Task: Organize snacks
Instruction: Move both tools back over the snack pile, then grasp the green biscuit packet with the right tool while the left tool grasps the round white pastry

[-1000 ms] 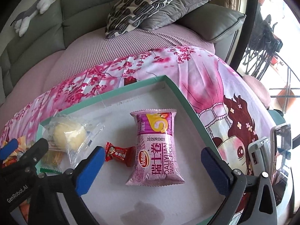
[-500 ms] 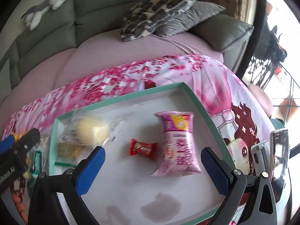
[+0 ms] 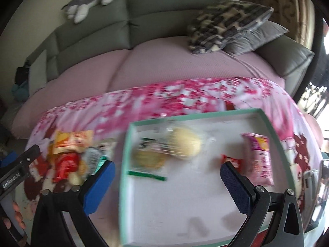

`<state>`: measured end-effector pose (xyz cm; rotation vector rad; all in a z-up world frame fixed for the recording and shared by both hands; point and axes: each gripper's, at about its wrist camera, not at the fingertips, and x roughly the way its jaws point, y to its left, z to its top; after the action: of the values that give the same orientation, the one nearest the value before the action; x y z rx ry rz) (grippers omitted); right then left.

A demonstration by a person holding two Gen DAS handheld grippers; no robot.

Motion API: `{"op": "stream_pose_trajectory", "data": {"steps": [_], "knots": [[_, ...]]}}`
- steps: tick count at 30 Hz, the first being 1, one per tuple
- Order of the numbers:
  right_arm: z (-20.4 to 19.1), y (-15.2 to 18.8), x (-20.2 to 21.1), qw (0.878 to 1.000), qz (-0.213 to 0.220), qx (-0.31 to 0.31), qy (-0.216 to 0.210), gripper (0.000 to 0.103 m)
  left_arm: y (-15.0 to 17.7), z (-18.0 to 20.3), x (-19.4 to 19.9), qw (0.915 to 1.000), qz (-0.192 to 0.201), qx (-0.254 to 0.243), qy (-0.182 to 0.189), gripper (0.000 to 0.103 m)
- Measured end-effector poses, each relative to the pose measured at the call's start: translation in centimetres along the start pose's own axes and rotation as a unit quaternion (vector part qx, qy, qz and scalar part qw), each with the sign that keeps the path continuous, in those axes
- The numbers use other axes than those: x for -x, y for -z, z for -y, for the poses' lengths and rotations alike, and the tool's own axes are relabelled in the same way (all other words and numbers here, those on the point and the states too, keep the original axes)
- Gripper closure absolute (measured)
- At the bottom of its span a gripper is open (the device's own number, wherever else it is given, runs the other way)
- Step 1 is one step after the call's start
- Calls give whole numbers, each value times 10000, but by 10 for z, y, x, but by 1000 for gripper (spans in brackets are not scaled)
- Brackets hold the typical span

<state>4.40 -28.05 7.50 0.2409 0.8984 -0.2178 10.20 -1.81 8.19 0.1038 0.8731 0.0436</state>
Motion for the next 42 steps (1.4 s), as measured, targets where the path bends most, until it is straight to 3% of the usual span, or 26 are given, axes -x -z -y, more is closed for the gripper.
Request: {"op": "stream_pose_trajectory", "data": {"steps": [7, 20, 26, 42], "knots": [[-56, 4, -4, 9982, -149, 337, -468, 0, 13, -53, -2, 9988, -274, 375, -175, 0], [-138, 35, -26, 9889, -585, 1215, -629, 0, 40, -76, -26, 9938, -973, 491, -207, 0], [-157, 59, -55, 9808, -1016, 1602, -450, 0, 54, -66, -56, 9888, -1440, 390, 6, 0], [-164, 77, -90, 9708, -1435, 1876, -416, 1, 55, -69, -76, 9839, -1581, 808, 215, 0]]}}
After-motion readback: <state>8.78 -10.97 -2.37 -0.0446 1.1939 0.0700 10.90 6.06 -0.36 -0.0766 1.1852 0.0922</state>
